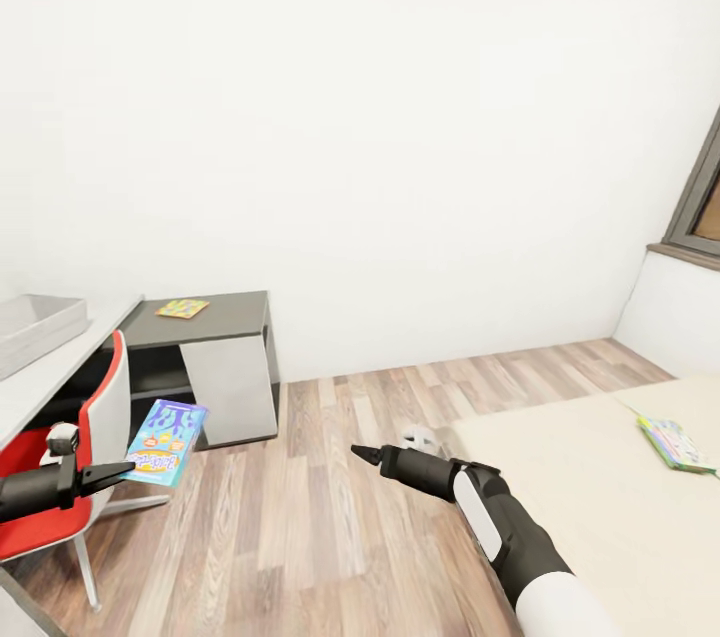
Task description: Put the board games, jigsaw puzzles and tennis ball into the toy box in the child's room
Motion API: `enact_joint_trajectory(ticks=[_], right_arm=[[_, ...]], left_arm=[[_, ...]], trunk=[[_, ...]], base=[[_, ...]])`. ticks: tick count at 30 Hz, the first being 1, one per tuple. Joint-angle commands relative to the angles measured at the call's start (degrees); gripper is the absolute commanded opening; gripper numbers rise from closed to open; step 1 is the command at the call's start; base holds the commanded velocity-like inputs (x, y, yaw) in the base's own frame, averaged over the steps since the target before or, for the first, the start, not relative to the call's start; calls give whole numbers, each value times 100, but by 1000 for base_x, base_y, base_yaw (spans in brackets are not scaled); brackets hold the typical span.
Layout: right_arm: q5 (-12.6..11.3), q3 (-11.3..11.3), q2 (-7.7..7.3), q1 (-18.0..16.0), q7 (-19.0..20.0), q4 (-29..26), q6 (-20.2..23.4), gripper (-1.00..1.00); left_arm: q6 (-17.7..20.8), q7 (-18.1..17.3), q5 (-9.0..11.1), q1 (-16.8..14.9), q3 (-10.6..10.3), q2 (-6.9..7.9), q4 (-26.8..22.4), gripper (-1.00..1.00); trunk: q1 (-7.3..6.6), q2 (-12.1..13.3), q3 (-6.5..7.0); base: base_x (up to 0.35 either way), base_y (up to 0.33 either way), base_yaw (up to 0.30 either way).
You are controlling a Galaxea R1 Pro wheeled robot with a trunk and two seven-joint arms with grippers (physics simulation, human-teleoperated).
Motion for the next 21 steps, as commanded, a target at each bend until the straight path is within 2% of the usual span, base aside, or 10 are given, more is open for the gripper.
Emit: enact_joint_trajectory(ticks=[1,8,14,21], right_arm=[[-40,-4,1,-5,-8,-4,46,100],[-46,-9,1,-5,-23,-3,46,100],[-53,-11,-5,-5,-24,-21,39,100],[-50,4,-1,0,-26,-45,-100,100]], left_arm=[[58,-23,13,-5,1,-4,1,-100],[56,-23,16,-5,1,-9,1,-100],[54,-23,17,-5,9,-1,1,-100],[-11,-23,26,-5,9,0,1,-100]], trunk=[[5,-10,-11],[5,-10,-10],[5,-10,-10],[5,-10,11]], base=[[257,236,26],[274,201,6],[280,100,3],[302,15,165]])
